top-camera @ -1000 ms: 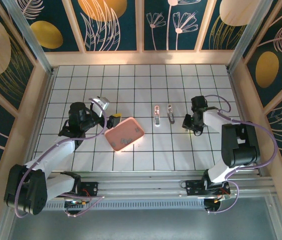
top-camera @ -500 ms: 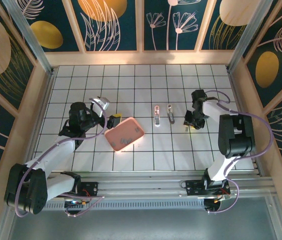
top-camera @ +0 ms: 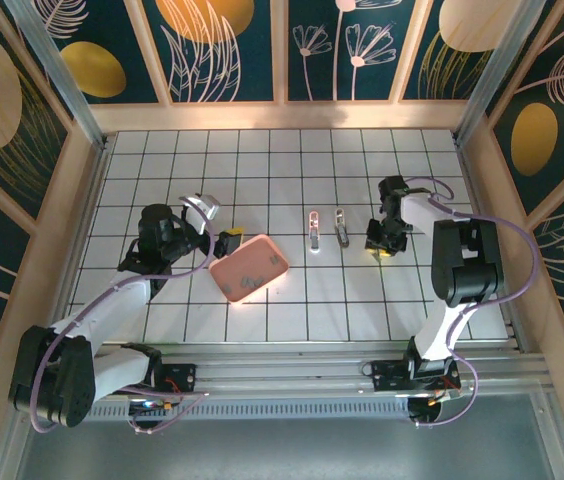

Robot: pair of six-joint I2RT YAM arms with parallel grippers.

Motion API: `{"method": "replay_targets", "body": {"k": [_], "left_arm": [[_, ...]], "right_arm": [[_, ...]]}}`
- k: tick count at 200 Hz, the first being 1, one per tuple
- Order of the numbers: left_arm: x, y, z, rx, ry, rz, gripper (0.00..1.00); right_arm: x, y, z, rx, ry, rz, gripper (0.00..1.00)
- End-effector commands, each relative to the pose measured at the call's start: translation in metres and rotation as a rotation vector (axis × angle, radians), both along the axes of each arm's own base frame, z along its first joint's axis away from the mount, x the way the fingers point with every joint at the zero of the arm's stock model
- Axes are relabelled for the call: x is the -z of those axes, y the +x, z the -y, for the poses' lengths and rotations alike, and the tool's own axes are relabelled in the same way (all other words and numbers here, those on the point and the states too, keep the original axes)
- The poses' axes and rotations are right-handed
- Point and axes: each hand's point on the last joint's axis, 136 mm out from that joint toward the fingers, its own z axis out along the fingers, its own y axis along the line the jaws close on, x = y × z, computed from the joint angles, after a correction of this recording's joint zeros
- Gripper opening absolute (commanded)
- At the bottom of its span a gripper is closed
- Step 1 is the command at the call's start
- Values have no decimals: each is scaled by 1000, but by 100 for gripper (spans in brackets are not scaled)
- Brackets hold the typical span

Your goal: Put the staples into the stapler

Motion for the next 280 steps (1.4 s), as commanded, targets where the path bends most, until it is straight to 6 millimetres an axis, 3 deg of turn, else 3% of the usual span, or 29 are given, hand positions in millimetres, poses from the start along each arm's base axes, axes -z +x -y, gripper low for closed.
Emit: {"method": "replay_targets", "body": {"k": [1,57,155,226,280], "left_arm": [[-1,-3,5,28,-14,-2,94],[0,-3,5,30,-14,-3,94],[0,-3,5,29,-13,-5,94],[1,-3,4,28,-10,-6,94],[2,-3,4,27,-9,-9,94]], "right_arm": [[-4,-2,-1,-28,-29,-22,30],[-12,-6,-1,-172,-123,-30,36],[-2,-15,3,-352,-166,-64,40],[7,-11,3,-379,-167,-71,38],[13,-8,4,-371,-155,-68,30]]}}
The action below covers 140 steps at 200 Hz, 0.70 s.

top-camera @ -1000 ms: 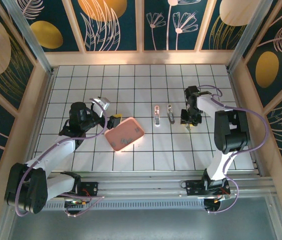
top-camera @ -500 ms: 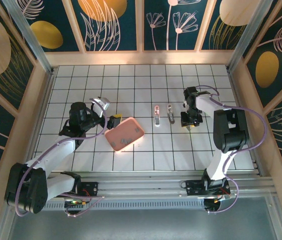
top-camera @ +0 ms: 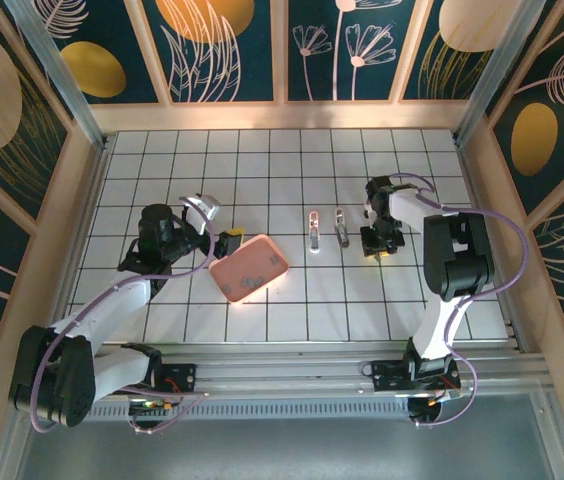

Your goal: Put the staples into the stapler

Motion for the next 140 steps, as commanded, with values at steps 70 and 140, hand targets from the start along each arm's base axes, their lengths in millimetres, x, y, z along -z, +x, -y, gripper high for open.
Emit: {"method": "replay_targets", "body": {"k": [70,140], "left_arm": [[1,-2,4,20,-9,-8,94],[1,-2,4,19,-10,-8,94]], "right_arm": [[7,4,2,10,29,-7,23],[0,16,2,39,46,50,20]]}}
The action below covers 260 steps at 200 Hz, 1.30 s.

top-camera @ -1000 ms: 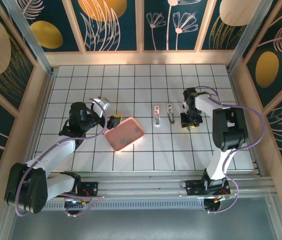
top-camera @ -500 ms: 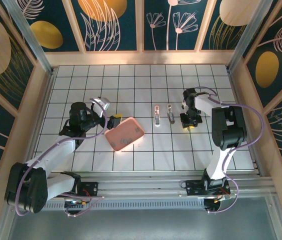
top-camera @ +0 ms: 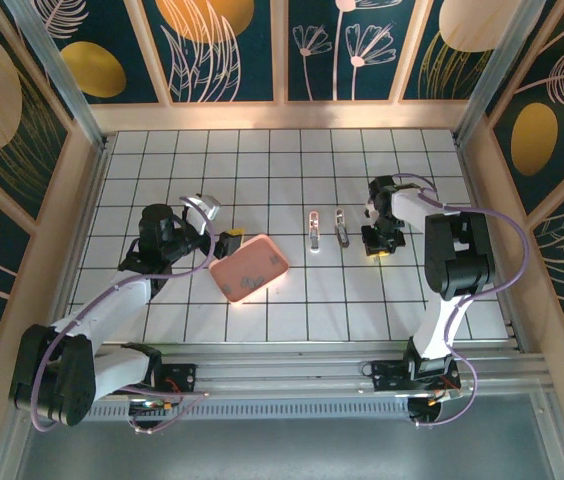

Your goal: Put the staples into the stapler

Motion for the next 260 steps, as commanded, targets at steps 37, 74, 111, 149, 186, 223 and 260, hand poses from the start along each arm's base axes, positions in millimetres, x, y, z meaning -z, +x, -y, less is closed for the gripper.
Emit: {"method": "replay_targets", "body": {"k": [37,74,111,149,186,223,260], "left_arm": [[-2,-1,3,13,-14,0,94],[-1,0,3,10,-18,-4,94],[-3,1,5,11,-37,-6,94],[-3,0,6,18,-44,-11,94],[-1,1,6,20,-44,-16,94],[-2,1,7,23,-46,-18,94],[-1,2,6,16,-44,-21,94]], "right_arm": [[-31,39,-12,45,81,256,19],[-50,49,-38,18,160,420,18],[-72,53,-68,-72,223,578,18],[-79,51,-92,-139,277,655,18],[-75,47,-96,-153,301,653,18],[-62,43,-96,-144,293,611,18],[-53,41,-95,-139,281,583,18]]}}
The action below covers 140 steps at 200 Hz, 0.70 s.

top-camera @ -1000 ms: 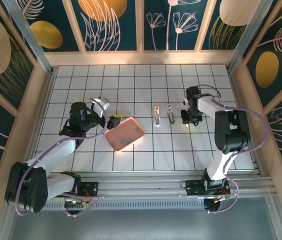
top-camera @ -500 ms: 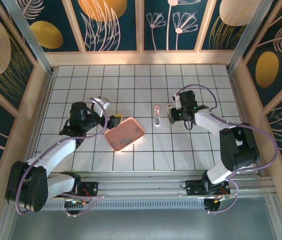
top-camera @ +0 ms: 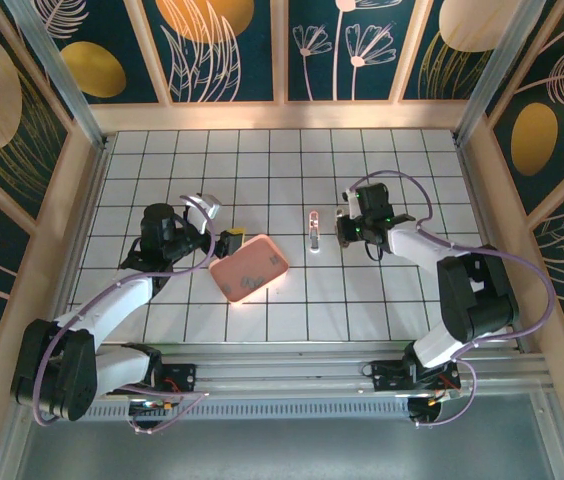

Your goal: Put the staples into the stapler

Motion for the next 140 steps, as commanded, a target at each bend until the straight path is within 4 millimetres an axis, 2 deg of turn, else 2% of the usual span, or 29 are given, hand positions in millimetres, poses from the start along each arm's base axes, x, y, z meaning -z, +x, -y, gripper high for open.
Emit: {"method": "replay_targets", "body": {"k": [1,140], "left_arm": [[-6,-1,5,23,-19,17,94],[-4,-1,5,27,-18,11,94]], "right_arm": [[10,-4,-3,-9,3,-24,18],[27,-1,1,10,-32,-68,18]]}}
